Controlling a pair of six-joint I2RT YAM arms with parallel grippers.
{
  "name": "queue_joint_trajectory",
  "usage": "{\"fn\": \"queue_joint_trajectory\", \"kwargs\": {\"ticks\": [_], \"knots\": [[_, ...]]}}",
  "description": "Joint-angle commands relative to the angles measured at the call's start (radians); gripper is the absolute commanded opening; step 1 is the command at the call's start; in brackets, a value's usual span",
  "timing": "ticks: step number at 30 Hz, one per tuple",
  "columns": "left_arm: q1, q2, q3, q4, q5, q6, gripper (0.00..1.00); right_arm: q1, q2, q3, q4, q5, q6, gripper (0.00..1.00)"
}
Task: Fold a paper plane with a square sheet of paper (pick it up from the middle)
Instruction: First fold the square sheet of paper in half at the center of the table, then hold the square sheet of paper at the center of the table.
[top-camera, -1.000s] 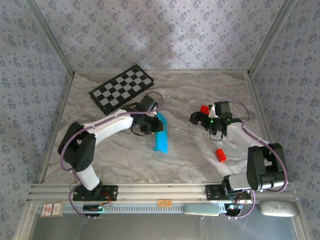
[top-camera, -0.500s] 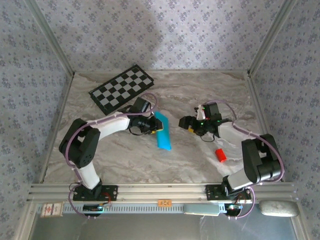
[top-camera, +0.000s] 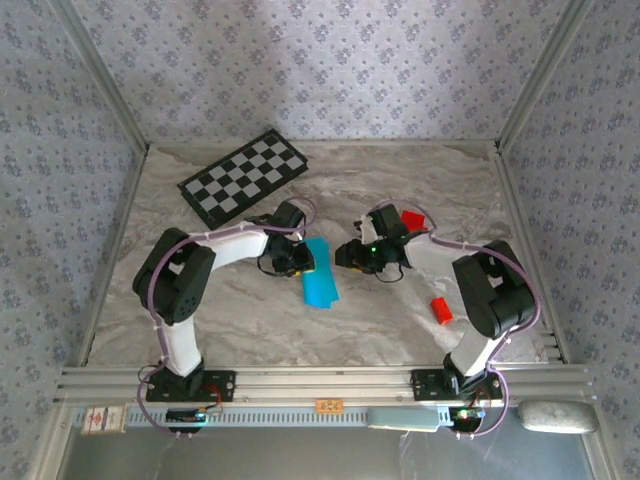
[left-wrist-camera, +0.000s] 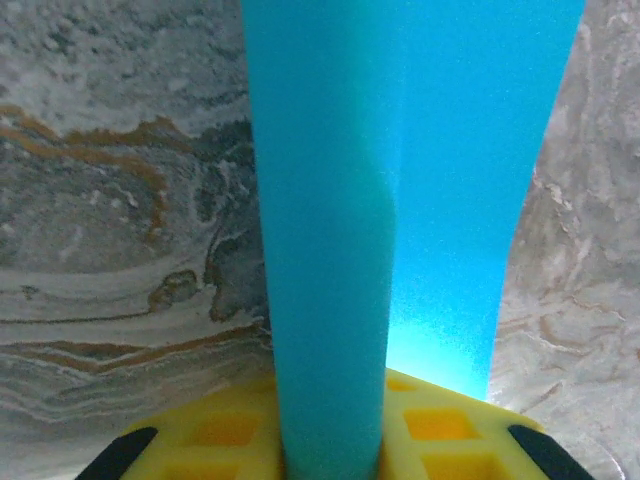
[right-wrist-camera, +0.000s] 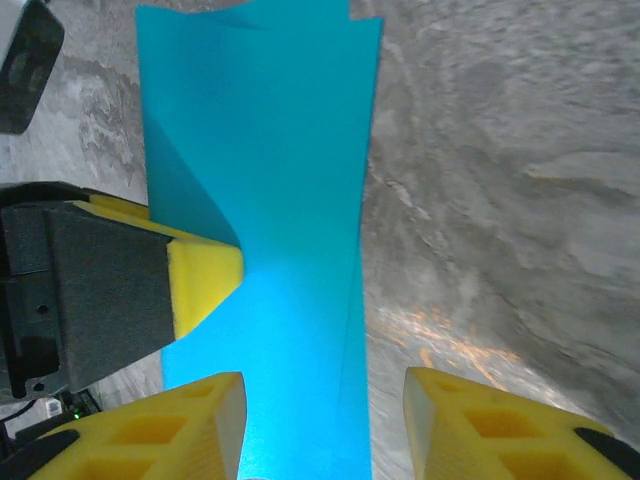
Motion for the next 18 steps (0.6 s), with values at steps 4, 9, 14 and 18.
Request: {"fn": "queue_joint_trajectory", "kwargs": {"ticks": [4, 9, 14, 18], "knots": [[-0.006, 0.031, 0.048, -0.092, -0.084, -0.011, 0.26, 0.039, 0.069, 0.077, -0.05, 0.031, -0.027, 0.41], [-0.019, 0.044, 0.049, -0.1, -0.107, -0.046, 0.28, 0.058, 0.113, 0.11, -0.063, 0.018, -0.032, 0.34], [-0.022, 0.052, 0.051, -0.099, -0.106, -0.044, 0.28, 0.077, 0.151, 0.129, -0.102, 0.017, -0.051, 0.27], [-0.023, 0.05, 0.053, -0.096, -0.104, -0.043, 0.27, 0.085, 0.183, 0.142, -0.128, 0.018, -0.061, 0.22]]}}
